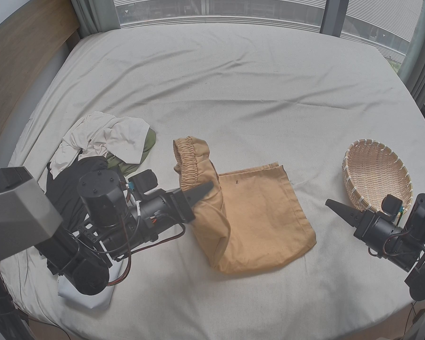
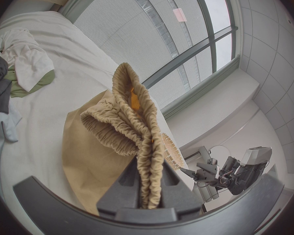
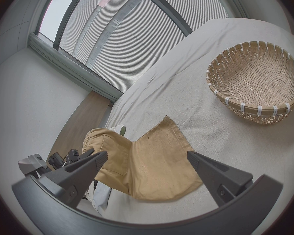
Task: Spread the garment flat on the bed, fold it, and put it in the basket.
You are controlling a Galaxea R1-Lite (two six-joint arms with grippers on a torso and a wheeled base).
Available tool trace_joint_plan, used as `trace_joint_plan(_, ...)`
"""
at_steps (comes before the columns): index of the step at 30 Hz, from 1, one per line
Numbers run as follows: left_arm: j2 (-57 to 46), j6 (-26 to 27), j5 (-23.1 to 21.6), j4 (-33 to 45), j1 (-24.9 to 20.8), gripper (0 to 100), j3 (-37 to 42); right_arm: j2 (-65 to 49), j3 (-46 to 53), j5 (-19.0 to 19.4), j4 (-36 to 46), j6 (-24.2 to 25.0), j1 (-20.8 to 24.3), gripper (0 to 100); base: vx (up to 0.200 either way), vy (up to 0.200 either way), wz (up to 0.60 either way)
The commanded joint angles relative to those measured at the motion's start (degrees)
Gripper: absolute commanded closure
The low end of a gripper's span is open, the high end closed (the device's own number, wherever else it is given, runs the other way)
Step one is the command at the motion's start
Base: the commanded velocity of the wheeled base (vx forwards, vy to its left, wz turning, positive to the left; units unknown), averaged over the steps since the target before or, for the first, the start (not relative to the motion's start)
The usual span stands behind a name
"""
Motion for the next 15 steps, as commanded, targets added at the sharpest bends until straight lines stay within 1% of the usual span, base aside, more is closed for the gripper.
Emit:
trace_joint_plan(1,1.48,-0.12,0.25,1.34,-2.1,100,-3.44,-0.05,0.07,-0.08,-0.01,0.22,0.01,0,0.0,0.0,0.0)
trace_joint_plan(5,2.63,-0.12,0.42,1.61,-3.24,100,-4.67,-0.14,-0.02,0.01,-0.01,0.92,0.1,0,0.0,0.0,0.0)
trace_joint_plan(12,4.21,-0.12,0.69,1.43,-3.94,100,-6.52,-0.22,0.07,-0.08,-0.01,1.28,0.1,0,0.0,0.0,0.0)
trace_joint_plan(15,5.44,-0.12,0.69,1.61,-5.44,100,-7.84,-0.05,-0.02,-0.08,-0.01,1.45,0.18,0,0.0,0.0,0.0)
